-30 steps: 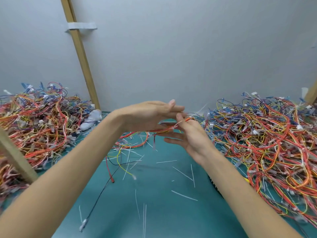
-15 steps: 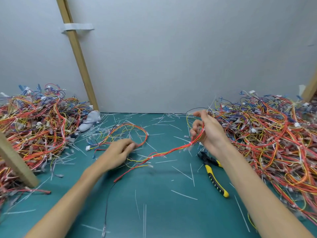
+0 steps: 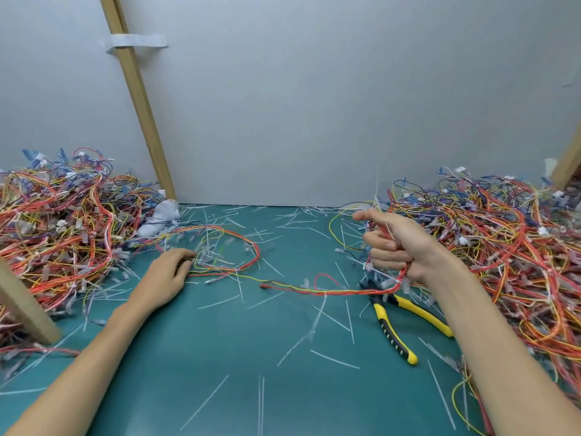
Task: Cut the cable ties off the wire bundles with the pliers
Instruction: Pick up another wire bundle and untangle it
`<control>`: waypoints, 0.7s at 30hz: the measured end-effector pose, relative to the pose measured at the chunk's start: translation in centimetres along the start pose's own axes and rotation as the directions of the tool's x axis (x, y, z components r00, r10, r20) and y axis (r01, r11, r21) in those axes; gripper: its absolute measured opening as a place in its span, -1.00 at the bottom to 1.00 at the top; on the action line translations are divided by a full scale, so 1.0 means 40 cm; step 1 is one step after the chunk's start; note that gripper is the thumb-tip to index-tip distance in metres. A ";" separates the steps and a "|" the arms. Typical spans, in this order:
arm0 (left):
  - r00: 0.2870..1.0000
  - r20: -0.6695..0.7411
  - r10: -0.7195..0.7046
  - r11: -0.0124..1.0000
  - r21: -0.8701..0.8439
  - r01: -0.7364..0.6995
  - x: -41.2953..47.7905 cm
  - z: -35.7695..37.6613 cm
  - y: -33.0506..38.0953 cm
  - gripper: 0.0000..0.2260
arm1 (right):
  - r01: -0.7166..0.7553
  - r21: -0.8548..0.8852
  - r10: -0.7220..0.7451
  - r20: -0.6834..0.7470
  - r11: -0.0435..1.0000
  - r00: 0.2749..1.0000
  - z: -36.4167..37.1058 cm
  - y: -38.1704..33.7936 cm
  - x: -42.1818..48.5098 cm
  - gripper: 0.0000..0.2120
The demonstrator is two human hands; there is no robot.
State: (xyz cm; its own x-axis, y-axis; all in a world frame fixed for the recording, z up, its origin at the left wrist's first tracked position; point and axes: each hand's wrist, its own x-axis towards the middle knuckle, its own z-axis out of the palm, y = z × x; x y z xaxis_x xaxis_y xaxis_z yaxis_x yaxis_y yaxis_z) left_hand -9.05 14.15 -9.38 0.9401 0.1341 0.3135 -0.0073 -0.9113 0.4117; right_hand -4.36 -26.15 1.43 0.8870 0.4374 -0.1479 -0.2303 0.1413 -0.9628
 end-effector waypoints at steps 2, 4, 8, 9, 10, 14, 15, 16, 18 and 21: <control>0.998 -0.029 -0.062 0.998 0.030 0.063 0.008 -0.005 -0.021 -0.75 | -0.033 -0.026 0.034 0.059 0.999 0.998 -0.013 -0.012 -0.010 -0.78; 0.992 -0.058 -0.116 0.992 0.052 0.119 0.018 0.001 -0.030 -0.74 | -0.069 -0.063 0.076 0.119 0.996 0.990 -0.025 -0.023 -0.023 -0.74; 0.983 -0.066 -0.171 0.983 0.063 0.175 0.035 0.013 -0.041 -0.73 | -0.131 -0.210 0.161 0.135 0.969 0.978 -0.058 -0.051 -0.053 -0.67; 0.981 -0.069 -0.180 0.981 0.058 0.184 0.036 0.013 -0.045 -0.72 | -0.140 -0.235 0.174 0.130 0.962 0.976 -0.069 -0.057 -0.060 -0.66; 0.977 -0.080 -0.198 0.978 0.043 0.202 0.039 0.010 -0.049 -0.71 | -0.144 -0.252 0.180 0.127 0.957 0.975 -0.079 -0.063 -0.066 -0.64; 0.940 -0.149 -0.306 0.952 -0.059 0.300 0.040 -0.006 -0.027 -0.66 | -0.153 -0.288 0.194 0.121 0.945 0.973 -0.097 -0.068 -0.073 -0.62; 0.940 -0.180 -0.291 0.957 -0.040 0.289 0.037 -0.008 -0.010 -0.67 | -0.154 -0.290 0.197 0.124 0.944 0.973 -0.094 -0.065 -0.070 -0.60; 0.943 -0.232 -0.239 0.969 0.013 0.248 0.031 -0.007 0.011 -0.68 | -0.151 -0.287 0.195 0.132 0.946 0.972 -0.090 -0.060 -0.066 -0.59; 0.943 -0.330 -0.038 0.986 0.141 0.089 0.018 0.002 0.071 -0.68 | -0.132 -0.262 0.177 0.155 0.956 0.972 -0.079 -0.050 -0.055 -0.60; 0.921 -0.288 0.263 0.965 0.063 -0.256 -0.014 0.011 0.174 -0.76 | -0.093 -0.257 0.137 0.162 0.962 0.977 -0.068 -0.035 -0.036 -0.63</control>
State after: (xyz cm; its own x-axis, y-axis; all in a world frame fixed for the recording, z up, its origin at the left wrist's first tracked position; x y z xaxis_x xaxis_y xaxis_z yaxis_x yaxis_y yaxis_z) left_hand -9.47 7.56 -7.06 0.7657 -0.0042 0.6431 -0.2263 -0.9378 0.2633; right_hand -4.21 -29.39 2.37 0.7702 0.5909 -0.2401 -0.2009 -0.1325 -0.9706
